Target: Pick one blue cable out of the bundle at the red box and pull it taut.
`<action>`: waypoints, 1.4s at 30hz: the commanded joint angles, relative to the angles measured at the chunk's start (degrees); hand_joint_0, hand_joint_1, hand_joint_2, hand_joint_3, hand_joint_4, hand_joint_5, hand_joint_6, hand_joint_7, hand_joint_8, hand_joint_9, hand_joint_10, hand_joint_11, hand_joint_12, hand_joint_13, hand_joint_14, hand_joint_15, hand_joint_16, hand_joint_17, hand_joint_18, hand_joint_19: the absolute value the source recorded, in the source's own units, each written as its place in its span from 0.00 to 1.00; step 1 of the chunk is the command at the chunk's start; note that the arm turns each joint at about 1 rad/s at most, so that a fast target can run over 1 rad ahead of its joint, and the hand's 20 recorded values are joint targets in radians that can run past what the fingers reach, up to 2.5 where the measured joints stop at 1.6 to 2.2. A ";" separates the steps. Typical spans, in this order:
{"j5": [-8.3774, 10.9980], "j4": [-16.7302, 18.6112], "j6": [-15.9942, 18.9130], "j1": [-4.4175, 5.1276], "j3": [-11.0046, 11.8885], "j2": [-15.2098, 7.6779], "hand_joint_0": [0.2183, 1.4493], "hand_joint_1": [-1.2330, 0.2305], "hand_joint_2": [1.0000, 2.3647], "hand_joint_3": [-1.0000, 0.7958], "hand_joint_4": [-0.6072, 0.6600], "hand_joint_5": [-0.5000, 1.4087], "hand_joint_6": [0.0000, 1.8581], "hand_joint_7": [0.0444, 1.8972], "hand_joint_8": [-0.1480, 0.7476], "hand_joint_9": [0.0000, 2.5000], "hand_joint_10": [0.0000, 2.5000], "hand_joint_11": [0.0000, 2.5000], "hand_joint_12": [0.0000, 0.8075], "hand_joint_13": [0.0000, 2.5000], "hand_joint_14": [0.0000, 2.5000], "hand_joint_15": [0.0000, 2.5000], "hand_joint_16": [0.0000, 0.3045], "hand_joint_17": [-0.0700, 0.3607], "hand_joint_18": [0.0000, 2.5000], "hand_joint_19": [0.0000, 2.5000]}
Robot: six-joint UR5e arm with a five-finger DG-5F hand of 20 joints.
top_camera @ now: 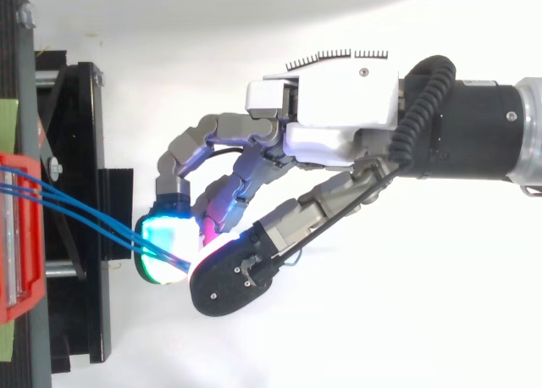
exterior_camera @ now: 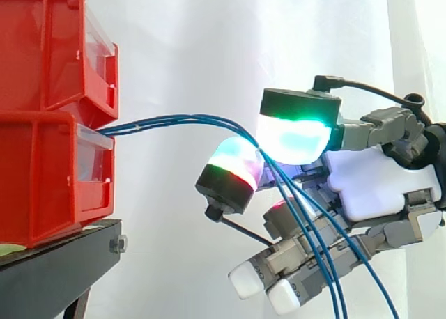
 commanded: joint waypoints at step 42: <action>0.09 0.13 -0.35 0.05 -0.02 -0.08 0.34 0.24 0.00 0.28 0.53 0.18 0.49 0.41 0.56 0.36 0.00 0.43 0.45 0.23 0.00 0.11 0.16 0.41 0.21 0.10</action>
